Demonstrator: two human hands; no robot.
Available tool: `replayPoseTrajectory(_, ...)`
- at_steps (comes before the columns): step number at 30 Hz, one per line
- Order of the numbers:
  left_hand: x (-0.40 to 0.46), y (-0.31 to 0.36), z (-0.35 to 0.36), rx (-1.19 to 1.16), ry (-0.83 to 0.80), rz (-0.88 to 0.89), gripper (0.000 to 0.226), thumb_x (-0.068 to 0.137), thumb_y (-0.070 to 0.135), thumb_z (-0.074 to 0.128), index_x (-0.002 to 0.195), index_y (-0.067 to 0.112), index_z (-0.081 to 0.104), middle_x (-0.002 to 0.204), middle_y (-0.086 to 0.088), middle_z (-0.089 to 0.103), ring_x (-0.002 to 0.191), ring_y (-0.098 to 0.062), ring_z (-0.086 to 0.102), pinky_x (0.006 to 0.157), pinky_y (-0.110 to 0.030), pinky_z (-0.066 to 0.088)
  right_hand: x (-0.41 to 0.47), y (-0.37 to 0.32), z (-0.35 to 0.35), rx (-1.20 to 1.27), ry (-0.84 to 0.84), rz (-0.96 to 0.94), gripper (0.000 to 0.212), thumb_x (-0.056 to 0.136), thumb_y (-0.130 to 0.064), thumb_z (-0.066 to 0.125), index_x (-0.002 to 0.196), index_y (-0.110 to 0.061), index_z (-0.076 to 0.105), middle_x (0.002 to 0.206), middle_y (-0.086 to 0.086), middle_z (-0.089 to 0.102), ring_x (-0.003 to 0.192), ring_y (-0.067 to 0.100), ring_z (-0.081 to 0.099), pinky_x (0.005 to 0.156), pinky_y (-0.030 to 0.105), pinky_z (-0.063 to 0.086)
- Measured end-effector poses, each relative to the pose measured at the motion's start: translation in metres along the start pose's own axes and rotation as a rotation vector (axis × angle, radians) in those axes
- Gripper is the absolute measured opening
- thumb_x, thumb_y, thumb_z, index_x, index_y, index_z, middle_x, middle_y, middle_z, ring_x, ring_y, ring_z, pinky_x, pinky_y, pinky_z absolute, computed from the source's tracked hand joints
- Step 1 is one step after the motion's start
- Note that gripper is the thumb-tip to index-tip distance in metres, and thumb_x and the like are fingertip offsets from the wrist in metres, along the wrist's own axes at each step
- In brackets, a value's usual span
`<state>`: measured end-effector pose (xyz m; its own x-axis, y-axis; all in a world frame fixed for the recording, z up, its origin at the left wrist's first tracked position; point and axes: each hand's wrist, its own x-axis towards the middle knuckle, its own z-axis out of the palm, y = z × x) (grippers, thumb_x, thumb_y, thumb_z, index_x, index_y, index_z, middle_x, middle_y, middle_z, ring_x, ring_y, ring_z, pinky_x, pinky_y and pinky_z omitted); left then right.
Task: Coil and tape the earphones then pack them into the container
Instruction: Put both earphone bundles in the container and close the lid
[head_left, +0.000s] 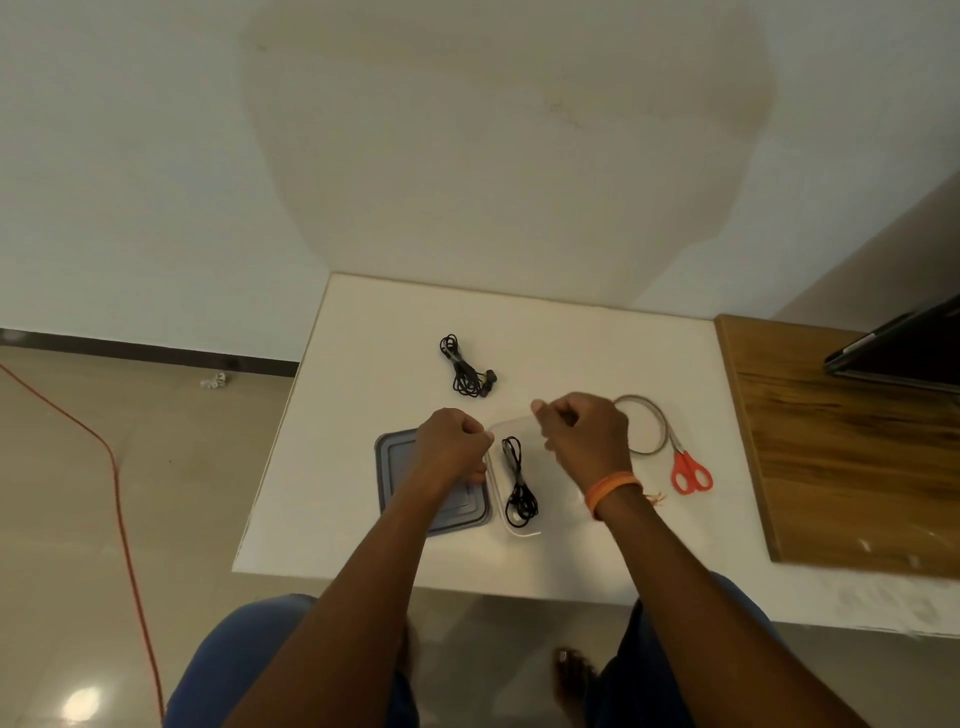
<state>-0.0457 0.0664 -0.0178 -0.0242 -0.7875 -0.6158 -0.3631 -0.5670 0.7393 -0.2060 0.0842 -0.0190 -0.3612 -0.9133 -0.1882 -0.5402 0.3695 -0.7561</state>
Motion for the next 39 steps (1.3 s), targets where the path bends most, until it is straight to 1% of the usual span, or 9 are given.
replayPoseTrajectory(5,-0.001,0.000,0.001,-0.001,-0.014,-0.006,0.010,0.093,0.011,0.064,0.096,0.001,0.063,0.079,-0.016,0.066,0.067,-0.027,0.067,0.068,-0.041,0.062,0.034,-0.043,0.027,-0.194,-0.014,-0.115,0.021,0.085,-0.036,0.068,0.084,-0.014,0.069,0.083,0.003,0.070,0.081,0.022,0.066,0.074,0.033,0.054)
replayPoseTrajectory(9,0.001,-0.002,-0.002,0.051,-0.020,0.020,0.014,0.093,0.012,0.063,0.082,0.004,0.065,0.084,-0.025,0.071,0.076,-0.036,0.072,0.073,-0.046,0.061,0.054,-0.060,0.072,-0.427,-0.194,-0.201,0.038,0.089,-0.040,0.064,0.111,-0.009,0.062,0.110,0.010,0.065,0.105,0.028,0.059,0.086,0.038,0.051)
replayPoseTrajectory(12,0.001,-0.003,-0.003,0.066,-0.031,0.039,0.017,0.093,0.011,0.062,0.085,-0.003,0.067,0.086,-0.029,0.071,0.077,-0.038,0.072,0.073,-0.047,0.061,0.065,-0.061,0.090,-0.608,-0.217,-0.266,0.044,0.088,-0.044,0.065,0.114,-0.009,0.059,0.114,0.011,0.060,0.108,0.030,0.056,0.085,0.040,0.049)
replayPoseTrajectory(16,0.003,-0.003,-0.002,0.070,-0.034,0.043,0.021,0.093,0.010,0.062,0.073,0.011,0.061,0.089,-0.027,0.071,0.080,-0.037,0.072,0.076,-0.046,0.061,0.074,-0.060,0.095,-0.690,-0.164,-0.273,0.024,0.088,-0.026,0.066,0.106,-0.011,0.064,0.106,0.010,0.065,0.102,0.031,0.061,0.075,0.035,0.048)
replayPoseTrajectory(24,0.004,-0.003,-0.002,0.016,-0.026,0.019,0.020,0.093,0.011,0.065,0.073,0.014,0.060,0.080,-0.020,0.070,0.071,-0.032,0.071,0.074,-0.044,0.062,0.064,-0.064,0.057,-0.086,-0.055,-0.120,0.029,0.072,-0.021,0.082,0.097,-0.006,0.076,0.090,0.010,0.074,0.082,0.021,0.069,0.079,0.032,0.058)
replayPoseTrajectory(29,0.003,-0.002,-0.003,0.005,-0.019,0.030,0.008,0.091,0.011,0.066,0.087,0.004,0.064,0.076,-0.015,0.068,0.063,-0.025,0.068,0.071,-0.042,0.062,0.022,-0.050,-0.010,0.090,-0.041,-0.077,0.036,0.070,-0.017,0.085,0.102,-0.006,0.075,0.085,0.005,0.073,0.072,0.003,0.066,0.062,0.002,0.045)
replayPoseTrajectory(32,0.000,-0.001,-0.002,0.028,-0.008,0.053,0.007,0.090,0.008,0.066,0.084,0.005,0.063,0.076,-0.017,0.067,0.063,-0.027,0.068,0.070,-0.044,0.062,-0.007,-0.021,-0.035,-0.021,-0.071,-0.004,0.044,0.067,-0.022,0.088,0.106,-0.010,0.072,0.079,0.005,0.072,0.073,0.013,0.068,0.065,0.010,0.050)
replayPoseTrajectory(36,-0.003,-0.001,-0.002,0.041,-0.007,0.075,0.007,0.090,0.005,0.065,0.084,0.006,0.062,0.074,-0.016,0.063,0.062,-0.026,0.067,0.071,-0.045,0.062,-0.033,0.010,-0.037,-0.174,-0.120,0.034,0.034,0.069,-0.023,0.087,0.093,-0.017,0.064,0.072,0.002,0.068,0.069,0.016,0.067,0.070,0.035,0.058)
replayPoseTrajectory(39,-0.003,-0.001,-0.001,0.032,0.004,0.068,0.007,0.090,0.005,0.064,0.090,-0.002,0.065,0.078,-0.018,0.067,0.062,-0.025,0.067,0.073,-0.045,0.062,-0.037,0.017,-0.030,-0.330,-0.145,-0.005,0.029,0.074,-0.030,0.082,0.087,-0.022,0.057,0.078,0.000,0.068,0.072,0.019,0.067,0.069,0.038,0.057)
